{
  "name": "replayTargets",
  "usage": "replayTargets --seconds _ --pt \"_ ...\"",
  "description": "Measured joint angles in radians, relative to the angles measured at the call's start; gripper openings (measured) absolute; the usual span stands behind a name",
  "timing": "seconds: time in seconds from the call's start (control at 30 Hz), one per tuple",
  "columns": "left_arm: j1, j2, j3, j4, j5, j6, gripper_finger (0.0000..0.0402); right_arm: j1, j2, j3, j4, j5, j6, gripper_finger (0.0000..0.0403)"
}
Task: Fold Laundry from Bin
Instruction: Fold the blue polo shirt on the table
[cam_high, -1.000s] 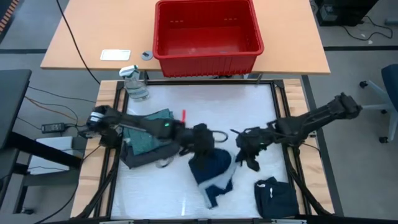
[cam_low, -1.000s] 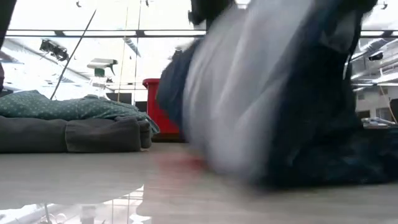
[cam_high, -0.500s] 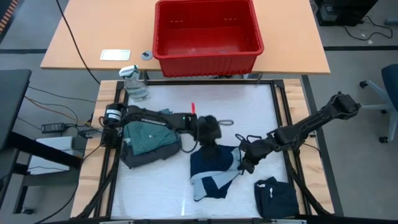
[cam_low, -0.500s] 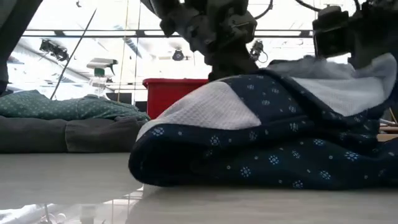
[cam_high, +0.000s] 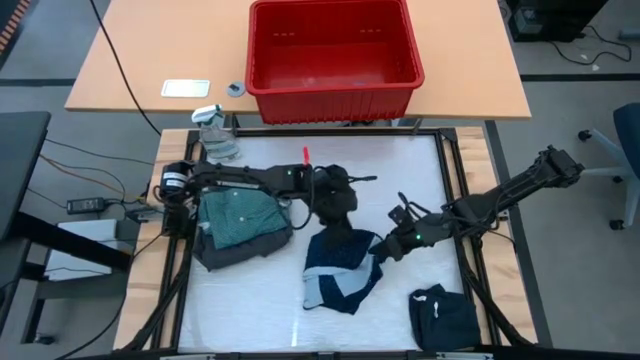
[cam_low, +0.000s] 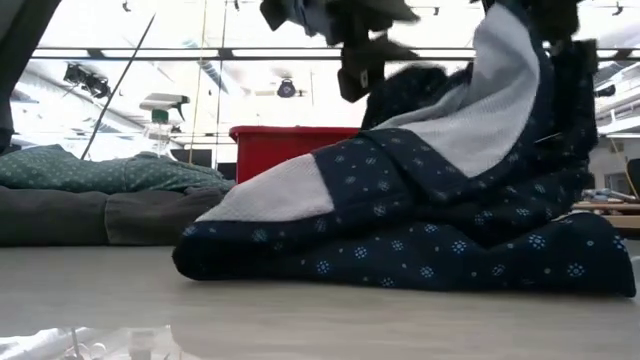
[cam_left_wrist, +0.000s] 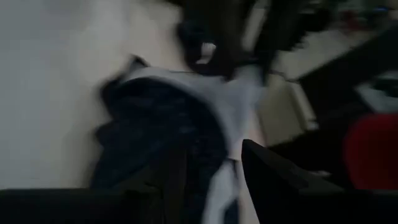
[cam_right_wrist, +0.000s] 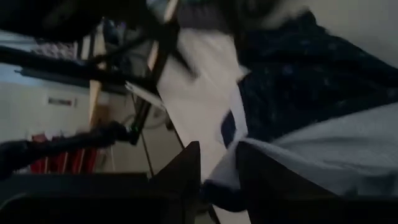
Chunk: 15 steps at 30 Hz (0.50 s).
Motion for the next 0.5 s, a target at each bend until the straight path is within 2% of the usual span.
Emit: replayTargets --seconds 0.1,0.17,0.27,0.33,0.43,0.5 --pt "-0.020 -0.004 0.002 -0.013 0.082 0.000 0.0161 -0.001 0.000 0.024 0.005 0.062 -0.032 0.0113" --pt "-0.044 0.000 0.000 -0.017 0.099 0.027 0.0161 -0.008 0.000 0.027 0.016 0.097 -0.040 0.0113" --pt "-0.074 0.003 0.000 -0.005 0.097 0.085 0.0162 -0.025 0.009 0.027 0.007 0.120 -0.045 0.0113" --pt "-0.087 0.006 0.000 -0.005 0.049 0.082 0.0162 -0.036 0.034 0.027 -0.025 0.131 -0.057 0.0113" --pt "-0.087 0.007 0.000 -0.019 0.014 0.015 0.0162 -0.053 0.122 0.020 -0.085 0.137 -0.067 0.0110" --pt "-0.090 0.004 0.000 -0.020 0.011 -0.036 0.0162 -0.064 0.197 0.000 -0.046 0.126 -0.064 0.0103"
